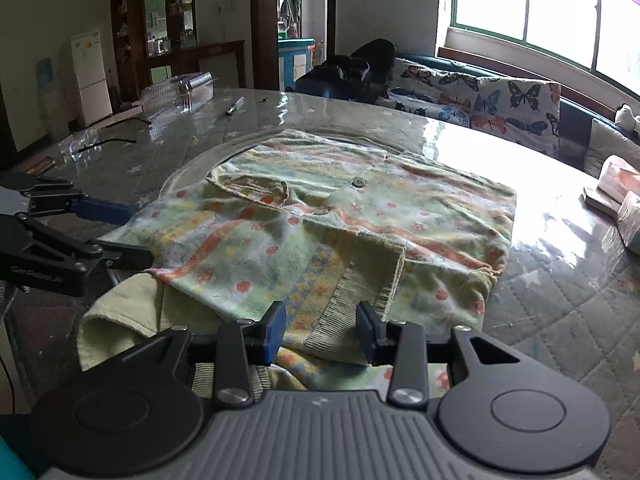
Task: Fold clothes
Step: 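Release the right gripper and hold both grippers above the folded shirt, then grasp the corduroy collar with the left gripper and lift it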
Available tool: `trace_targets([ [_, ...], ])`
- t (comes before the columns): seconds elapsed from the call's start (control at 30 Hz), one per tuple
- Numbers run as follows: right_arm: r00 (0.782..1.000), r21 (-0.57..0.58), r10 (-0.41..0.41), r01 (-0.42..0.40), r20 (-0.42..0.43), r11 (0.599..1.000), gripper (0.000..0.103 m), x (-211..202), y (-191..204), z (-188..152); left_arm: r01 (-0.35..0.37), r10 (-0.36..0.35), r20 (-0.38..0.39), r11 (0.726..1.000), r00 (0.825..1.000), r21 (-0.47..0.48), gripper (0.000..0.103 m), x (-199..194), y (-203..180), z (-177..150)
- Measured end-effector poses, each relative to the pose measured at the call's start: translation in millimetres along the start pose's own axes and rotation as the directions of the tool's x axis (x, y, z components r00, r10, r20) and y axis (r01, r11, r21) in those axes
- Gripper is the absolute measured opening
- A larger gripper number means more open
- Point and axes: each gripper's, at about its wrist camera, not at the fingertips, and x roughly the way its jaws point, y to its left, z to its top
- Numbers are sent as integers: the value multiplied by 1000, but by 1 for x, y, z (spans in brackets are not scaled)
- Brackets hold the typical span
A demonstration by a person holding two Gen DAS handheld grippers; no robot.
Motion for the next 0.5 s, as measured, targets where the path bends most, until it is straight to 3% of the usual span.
trace_targets([
  [0.23, 1000, -15, -8, 8, 9, 1000, 41, -11, 0, -4, 100, -104, 37, 990, 994, 102, 69, -31, -23, -3],
  [0.5, 1000, -46, -27, 27, 4, 999, 45, -31, -2, -13, 62, -79, 42, 947, 996, 316, 69, -43, -32, -27],
])
